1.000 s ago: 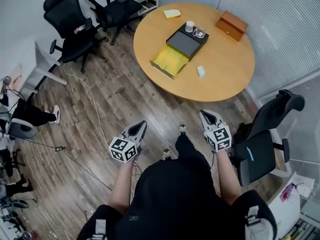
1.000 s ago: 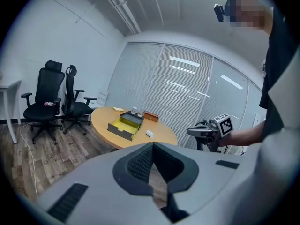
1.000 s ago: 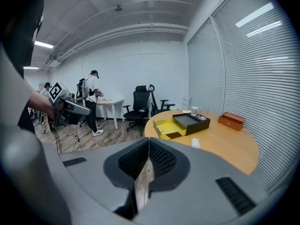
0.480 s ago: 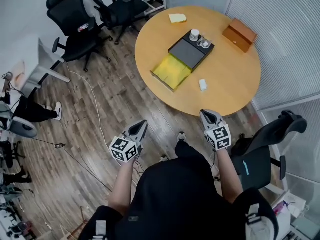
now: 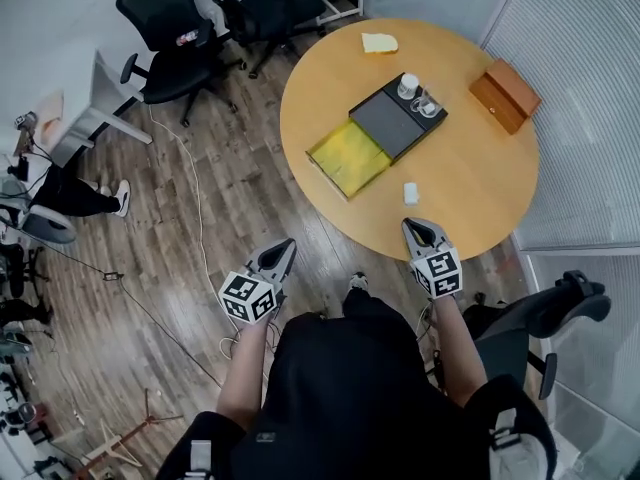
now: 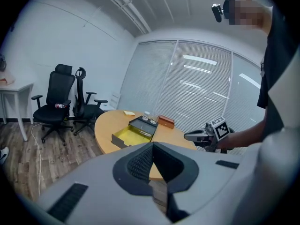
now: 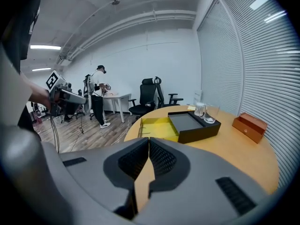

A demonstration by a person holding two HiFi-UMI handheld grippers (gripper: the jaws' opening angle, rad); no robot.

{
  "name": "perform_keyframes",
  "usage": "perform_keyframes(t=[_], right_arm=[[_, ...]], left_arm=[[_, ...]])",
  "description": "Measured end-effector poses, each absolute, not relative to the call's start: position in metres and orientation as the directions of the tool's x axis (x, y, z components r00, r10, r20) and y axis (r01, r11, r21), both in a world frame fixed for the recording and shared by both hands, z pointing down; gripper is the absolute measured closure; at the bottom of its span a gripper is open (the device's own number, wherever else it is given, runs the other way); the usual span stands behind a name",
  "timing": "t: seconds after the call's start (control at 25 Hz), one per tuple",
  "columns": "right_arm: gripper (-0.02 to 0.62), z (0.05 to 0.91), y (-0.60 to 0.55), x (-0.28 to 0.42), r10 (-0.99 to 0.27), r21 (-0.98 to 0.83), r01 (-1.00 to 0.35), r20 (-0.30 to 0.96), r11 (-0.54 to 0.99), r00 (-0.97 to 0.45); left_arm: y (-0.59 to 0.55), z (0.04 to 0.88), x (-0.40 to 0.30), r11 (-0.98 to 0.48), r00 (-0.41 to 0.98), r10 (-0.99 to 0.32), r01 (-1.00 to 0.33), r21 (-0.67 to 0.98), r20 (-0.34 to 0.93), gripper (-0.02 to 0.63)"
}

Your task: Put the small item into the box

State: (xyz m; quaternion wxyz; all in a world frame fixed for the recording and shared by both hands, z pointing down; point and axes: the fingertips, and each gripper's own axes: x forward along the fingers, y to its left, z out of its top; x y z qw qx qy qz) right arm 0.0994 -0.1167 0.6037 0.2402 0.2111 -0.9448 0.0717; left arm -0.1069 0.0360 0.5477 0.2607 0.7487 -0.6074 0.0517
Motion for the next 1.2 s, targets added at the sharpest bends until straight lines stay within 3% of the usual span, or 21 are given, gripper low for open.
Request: perform_keyframes(t=[0.72,1.2], right_arm=[[0.59,0.639,-0.14,0.111,-0.328,-0.07,-0.43,0.541,0.9,-0.774],[0.589,0.651,-0.186,0.09,-0.398,-0.039,-0.51,0.577,0.859,-0.714]], left_arm=[[-0.011,0.546,-0.084,-0.145,0.276,-0.877,-0.932,0.331,0.394,0.6],[-0.058,0.553,-0.134,-0.188,0.317,-0.869,-0.922,0.337,0.381,0.6]])
